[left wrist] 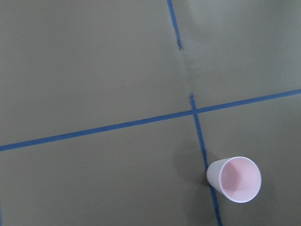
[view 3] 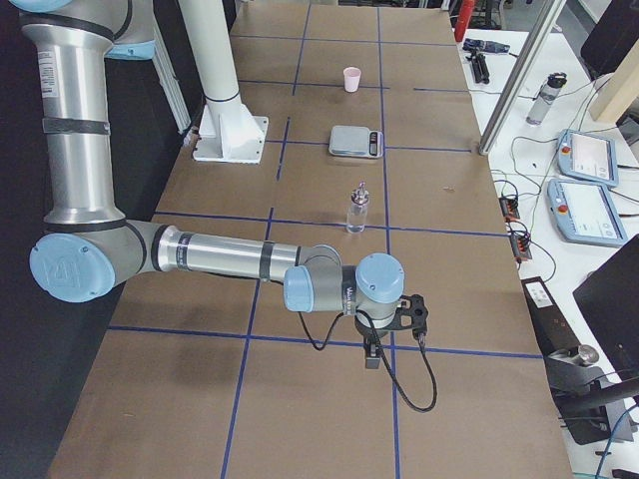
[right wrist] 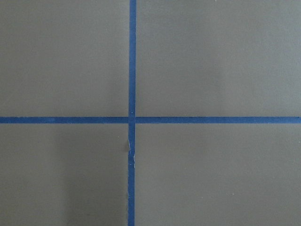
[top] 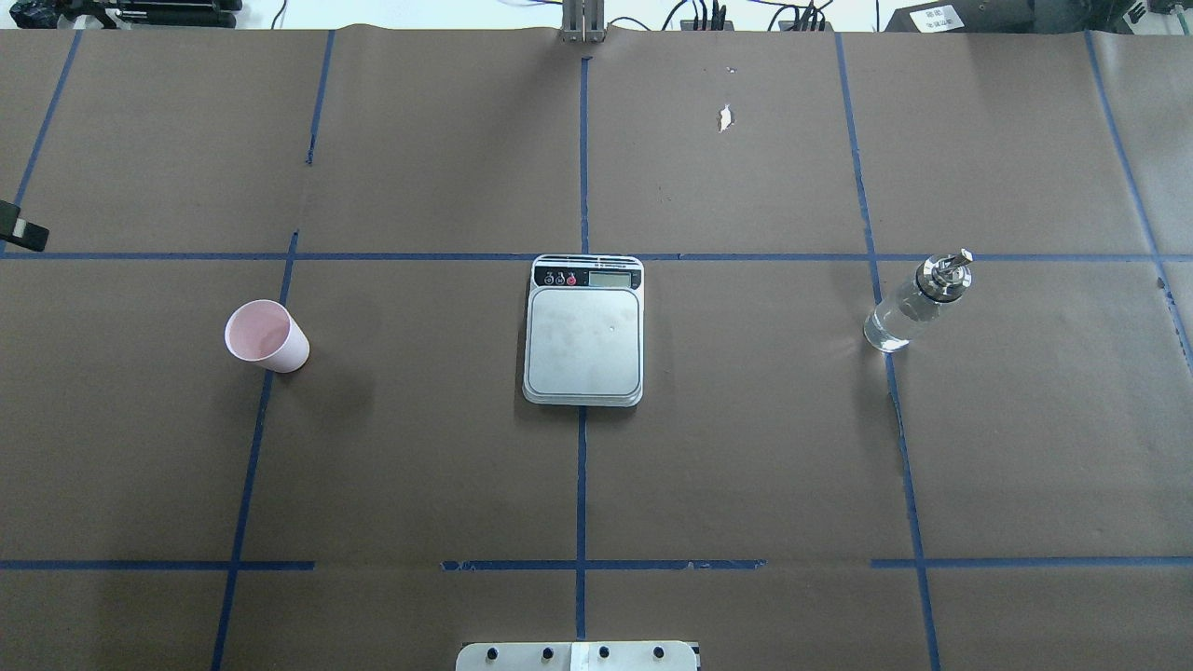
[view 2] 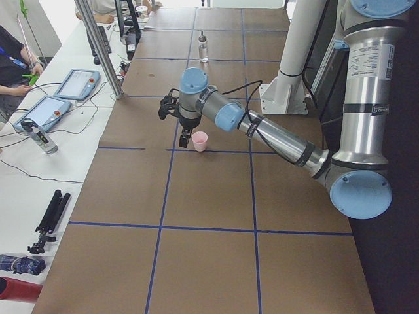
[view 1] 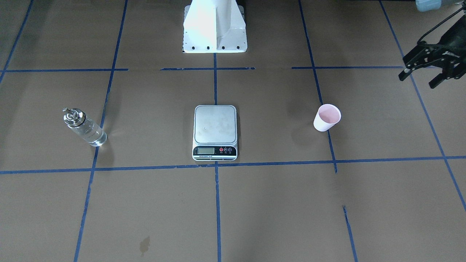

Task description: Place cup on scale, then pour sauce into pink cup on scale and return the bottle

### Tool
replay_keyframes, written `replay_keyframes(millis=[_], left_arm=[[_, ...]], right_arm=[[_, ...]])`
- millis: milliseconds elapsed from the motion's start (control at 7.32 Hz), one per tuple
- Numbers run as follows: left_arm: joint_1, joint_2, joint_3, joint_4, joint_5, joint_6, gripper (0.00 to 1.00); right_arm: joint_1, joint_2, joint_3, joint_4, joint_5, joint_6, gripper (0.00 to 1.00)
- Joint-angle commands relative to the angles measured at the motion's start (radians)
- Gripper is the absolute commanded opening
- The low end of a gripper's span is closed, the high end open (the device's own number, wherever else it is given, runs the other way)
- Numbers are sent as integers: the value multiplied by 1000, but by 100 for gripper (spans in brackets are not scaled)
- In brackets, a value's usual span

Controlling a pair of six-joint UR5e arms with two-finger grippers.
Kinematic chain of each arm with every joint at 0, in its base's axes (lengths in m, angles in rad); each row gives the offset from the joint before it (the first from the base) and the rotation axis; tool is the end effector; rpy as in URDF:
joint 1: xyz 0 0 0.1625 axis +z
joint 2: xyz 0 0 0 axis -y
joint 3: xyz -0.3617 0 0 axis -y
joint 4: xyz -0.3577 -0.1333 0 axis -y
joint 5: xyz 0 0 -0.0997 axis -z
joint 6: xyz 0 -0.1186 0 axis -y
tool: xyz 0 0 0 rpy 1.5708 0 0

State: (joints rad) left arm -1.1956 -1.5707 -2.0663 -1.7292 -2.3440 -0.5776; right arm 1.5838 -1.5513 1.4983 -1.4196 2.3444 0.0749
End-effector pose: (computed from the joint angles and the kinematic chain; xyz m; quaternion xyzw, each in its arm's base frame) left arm 0.1163 -0.4329 0.3609 0.1006 0.4537 0.0318 0.8849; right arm 0.0566 -0.4711 0.6177 0.0338 -0.3780 0.0221 0.9249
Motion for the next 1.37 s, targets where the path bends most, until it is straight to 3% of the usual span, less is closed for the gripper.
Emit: replay_keyframes(millis=[0,137,410,683,1230], left_arm=[[158,-3,-3,-51,102,-314,100],[235,-8,9,-117,138,-488,100],[304,-60,49,-133,204,-617,100],[335,-71,103,-136,271,-613,98],[347,-84,170,-194,288,-610,99]], right_arm=[[-1,4,13,1,4,11,100],[-2,4,13,1,4,13,100],[-2,4,13,1,4,11,100],[-7,4,10,-1,4,13,100],[-5,4,7,-1,7,11,100]])
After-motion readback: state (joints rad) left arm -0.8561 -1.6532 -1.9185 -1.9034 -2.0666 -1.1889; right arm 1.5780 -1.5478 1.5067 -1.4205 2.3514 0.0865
